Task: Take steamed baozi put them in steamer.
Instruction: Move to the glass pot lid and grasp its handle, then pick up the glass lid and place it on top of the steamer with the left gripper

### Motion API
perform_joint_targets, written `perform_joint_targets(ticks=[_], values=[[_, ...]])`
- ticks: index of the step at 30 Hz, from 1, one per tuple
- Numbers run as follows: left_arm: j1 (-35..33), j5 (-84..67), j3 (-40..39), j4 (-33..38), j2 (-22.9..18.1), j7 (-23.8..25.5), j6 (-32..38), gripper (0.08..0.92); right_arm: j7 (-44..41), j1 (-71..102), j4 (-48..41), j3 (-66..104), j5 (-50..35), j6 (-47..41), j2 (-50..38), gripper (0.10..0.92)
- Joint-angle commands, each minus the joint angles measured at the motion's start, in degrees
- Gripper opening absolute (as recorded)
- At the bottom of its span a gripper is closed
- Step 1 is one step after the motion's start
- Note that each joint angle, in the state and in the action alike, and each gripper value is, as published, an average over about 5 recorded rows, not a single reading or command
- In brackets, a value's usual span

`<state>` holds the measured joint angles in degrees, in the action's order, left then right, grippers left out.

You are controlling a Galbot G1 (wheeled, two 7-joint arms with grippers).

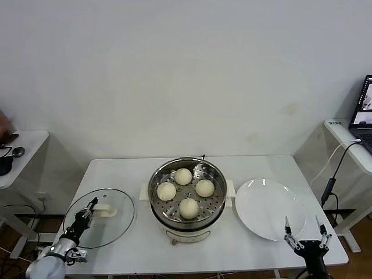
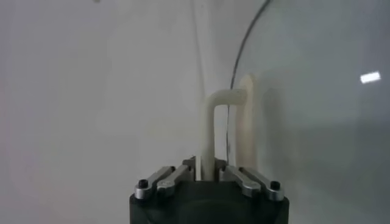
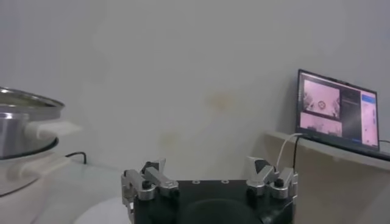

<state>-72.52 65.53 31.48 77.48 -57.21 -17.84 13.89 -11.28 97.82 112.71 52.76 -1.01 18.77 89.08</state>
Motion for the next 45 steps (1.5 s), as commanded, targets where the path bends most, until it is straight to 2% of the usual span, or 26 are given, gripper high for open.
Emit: perform_joint_targets(ticks=[1, 4, 6, 11, 15, 20, 24, 30, 35, 45], values=[[-13.34, -11.82, 4.3, 19.16, 5.02, -0.81, -7.96, 0.168, -0.37, 0.56, -0.45, -0.86, 2.0, 0.86, -0.46, 0.823], [-17.64, -15.85, 7.45, 27.93, 7.07, 1.43, -13.68, 0.168, -0.68, 0.81, -0.47, -1.28, 1.69, 0.7, -0.85, 0.823], [-19.35, -18.77, 9.67, 33.31, 8.58, 4.69, -17.76, 0.168, -1.01, 0.97, -0.5, -1.7, 1.29, 0.51, -1.14, 0.823], [-17.81, -24.5, 11.75, 43.01, 11.67, 14.24, -25.63, 0.168, -1.49, 1.11, -0.93, -2.86, 0.78, 0.34, -1.45, 0.823], [-12.19, -28.63, 5.39, 48.1, 13.72, 18.02, -30.86, 0.168, -1.54, 1.03, -1.95, -3.73, 1.3, 0.67, -1.01, 0.823], [-0.08, -25.98, -11.1, 49.45, 13.43, 20.93, -37.8, 0.168, -0.99, 0.56, -3.28, -5.06, 4.4, 1.36, -0.11, 0.823], [9.41, -20.31, -23.57, 46.62, 9.52, 23.89, -42.69, 0.168, 0.65, -0.95, -5.51, -5.7, 9.1, 2.67, 1.19, 0.823], [17.46, -7.76, -32.99, 42.87, 1.0, 29.83, -47.23, 0.168, 2.46, -2.84, -8.8, -6.31, 11.29, 2.91, 1.45, 0.823], [19.35, 0.92, -35.32, 40.83, -4.63, 33.11, -47.48, 0.168, 3.12, -3.92, -10.15, -7.19, 13.17, 2.96, 1.55, 0.823], [19.55, 11.42, -38.47, 36.24, -11.18, 36.26, -48.2, 0.168, 3.14, -5.03, -11.82, -8.15, 13.02, 2.93, 1.46, 0.823]])
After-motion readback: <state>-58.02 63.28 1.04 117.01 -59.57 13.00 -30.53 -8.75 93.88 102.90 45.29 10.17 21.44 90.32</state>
